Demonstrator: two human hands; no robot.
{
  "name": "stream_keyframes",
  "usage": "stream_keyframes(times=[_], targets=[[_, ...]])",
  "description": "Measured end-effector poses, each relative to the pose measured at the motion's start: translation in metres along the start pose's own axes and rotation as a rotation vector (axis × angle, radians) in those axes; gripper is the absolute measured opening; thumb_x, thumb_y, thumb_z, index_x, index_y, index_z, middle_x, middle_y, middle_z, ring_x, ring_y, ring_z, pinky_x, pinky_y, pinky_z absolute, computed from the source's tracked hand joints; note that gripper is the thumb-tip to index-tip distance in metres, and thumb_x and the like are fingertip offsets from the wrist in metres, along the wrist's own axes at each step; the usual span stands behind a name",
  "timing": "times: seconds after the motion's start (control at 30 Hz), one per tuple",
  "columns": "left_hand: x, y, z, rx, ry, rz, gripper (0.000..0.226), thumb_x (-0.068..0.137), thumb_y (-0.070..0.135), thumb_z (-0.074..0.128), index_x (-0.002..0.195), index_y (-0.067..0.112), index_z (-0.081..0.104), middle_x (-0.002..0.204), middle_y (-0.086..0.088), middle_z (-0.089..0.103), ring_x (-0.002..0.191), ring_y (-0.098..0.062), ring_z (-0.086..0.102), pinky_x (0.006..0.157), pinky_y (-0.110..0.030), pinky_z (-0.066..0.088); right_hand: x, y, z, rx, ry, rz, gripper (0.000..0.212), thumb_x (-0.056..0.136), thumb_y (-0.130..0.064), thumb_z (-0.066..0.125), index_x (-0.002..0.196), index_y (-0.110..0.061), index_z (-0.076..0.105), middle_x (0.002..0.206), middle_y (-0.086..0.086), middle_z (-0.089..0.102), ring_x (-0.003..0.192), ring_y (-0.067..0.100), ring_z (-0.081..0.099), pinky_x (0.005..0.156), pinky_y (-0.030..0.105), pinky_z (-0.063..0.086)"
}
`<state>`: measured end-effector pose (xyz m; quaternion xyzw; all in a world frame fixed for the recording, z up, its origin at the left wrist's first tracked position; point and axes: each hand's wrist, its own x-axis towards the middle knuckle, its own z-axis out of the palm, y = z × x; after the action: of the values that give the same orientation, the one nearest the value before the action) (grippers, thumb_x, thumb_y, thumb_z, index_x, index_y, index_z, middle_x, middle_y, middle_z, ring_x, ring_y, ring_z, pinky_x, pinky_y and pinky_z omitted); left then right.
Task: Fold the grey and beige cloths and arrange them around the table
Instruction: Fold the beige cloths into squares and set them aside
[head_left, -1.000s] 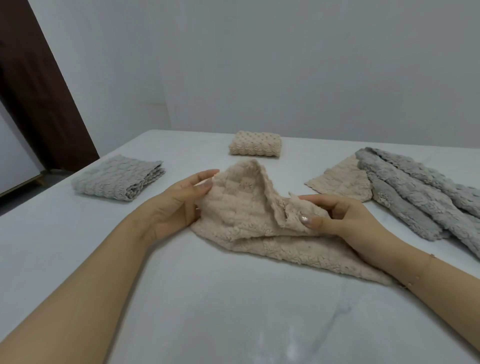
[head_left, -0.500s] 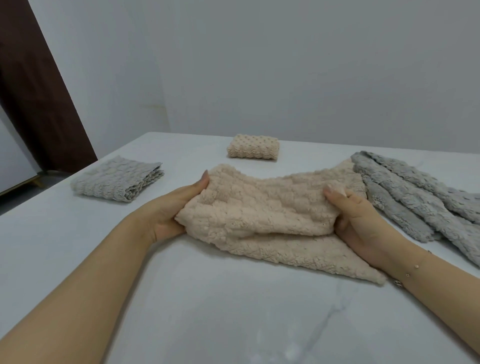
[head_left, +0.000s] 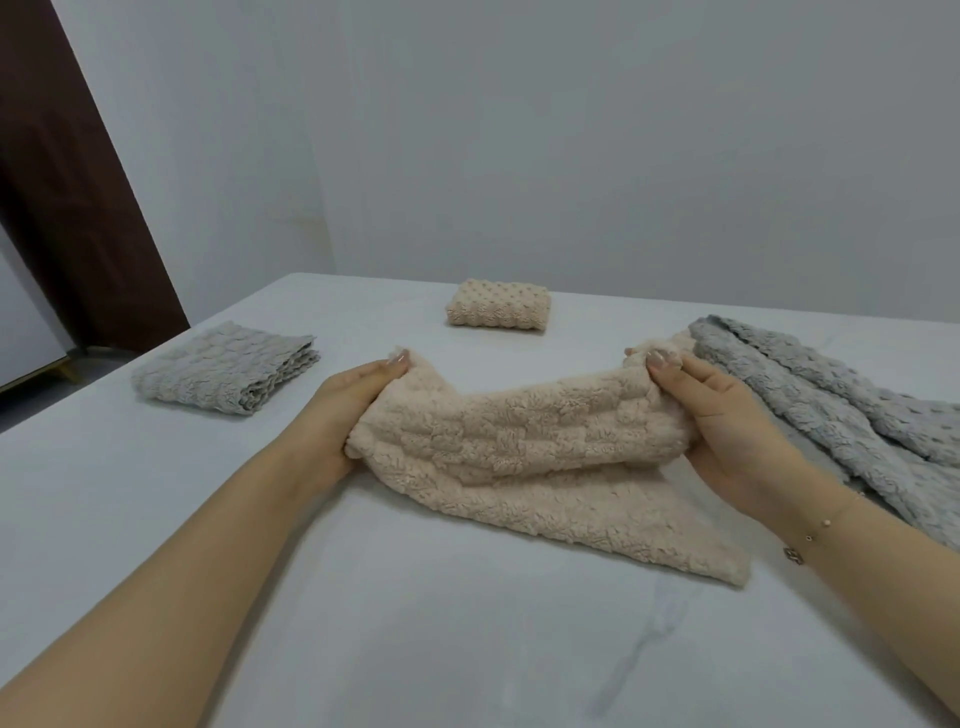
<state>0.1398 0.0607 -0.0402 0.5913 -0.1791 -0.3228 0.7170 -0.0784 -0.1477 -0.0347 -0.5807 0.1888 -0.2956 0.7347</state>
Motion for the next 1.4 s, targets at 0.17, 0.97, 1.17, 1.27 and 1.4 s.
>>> stream_keyframes(times=[0.17,0.97,1.17,1.27,1.4], targets=[[0.004,0.0,0.002,-0.024,0.076,0.1,0.019,0.085,0.031,0.066,0.093,0.014,0.067,0.089,-0.009,0.073,0.08,-0.023,0.071,0.07,-0.032,0.058,0.003,-0.003,-0.005,-0.084,0.114,-0.06,0.018,0.083,-0.029,0.064,0.085,-0.013,0.073,0.08,0.0,0.073,0.069,0.011,0.067,0.063,0.023,0.057],[-0.015,0.188,0.022,-0.029,0.066,0.535,0.01,0.089,0.029,0.064,0.085,0.02,0.064,0.086,0.003,0.065,0.081,-0.012,0.06,0.084,-0.029,0.049,0.047,-0.172,0.053,-0.103,0.032,-0.449,0.016,0.083,-0.03,0.066,0.087,-0.014,0.063,0.091,0.005,0.066,0.087,0.019,0.062,0.086,0.031,0.05],[-0.042,0.147,-0.002,-0.01,0.101,0.471,0.011,0.091,0.025,0.06,0.094,0.015,0.064,0.093,-0.001,0.066,0.09,-0.018,0.061,0.092,-0.035,0.049,0.015,-0.137,0.044,-0.196,-0.06,-0.314,0.014,0.094,-0.013,0.055,0.08,-0.014,0.061,0.081,0.001,0.067,0.076,0.013,0.065,0.076,0.025,0.055],[-0.068,0.108,-0.014,0.034,0.081,0.389,0.019,0.093,0.023,0.057,0.102,0.009,0.064,0.094,-0.005,0.069,0.088,-0.02,0.065,0.078,-0.03,0.056,-0.011,-0.103,0.032,-0.206,-0.108,-0.205,0.01,0.084,-0.021,0.065,0.08,-0.012,0.063,0.073,-0.001,0.07,0.07,0.013,0.066,0.072,0.027,0.053],[-0.108,0.059,-0.027,0.135,0.046,0.278,0.016,0.086,0.026,0.061,0.081,0.011,0.065,0.077,-0.003,0.069,0.073,-0.018,0.066,0.062,-0.024,0.055,-0.049,-0.062,0.014,-0.316,-0.246,-0.053,0.058,0.046,-0.053,0.087,0.082,-0.011,0.067,0.082,0.009,0.068,0.076,0.019,0.065,0.07,0.025,0.056]])
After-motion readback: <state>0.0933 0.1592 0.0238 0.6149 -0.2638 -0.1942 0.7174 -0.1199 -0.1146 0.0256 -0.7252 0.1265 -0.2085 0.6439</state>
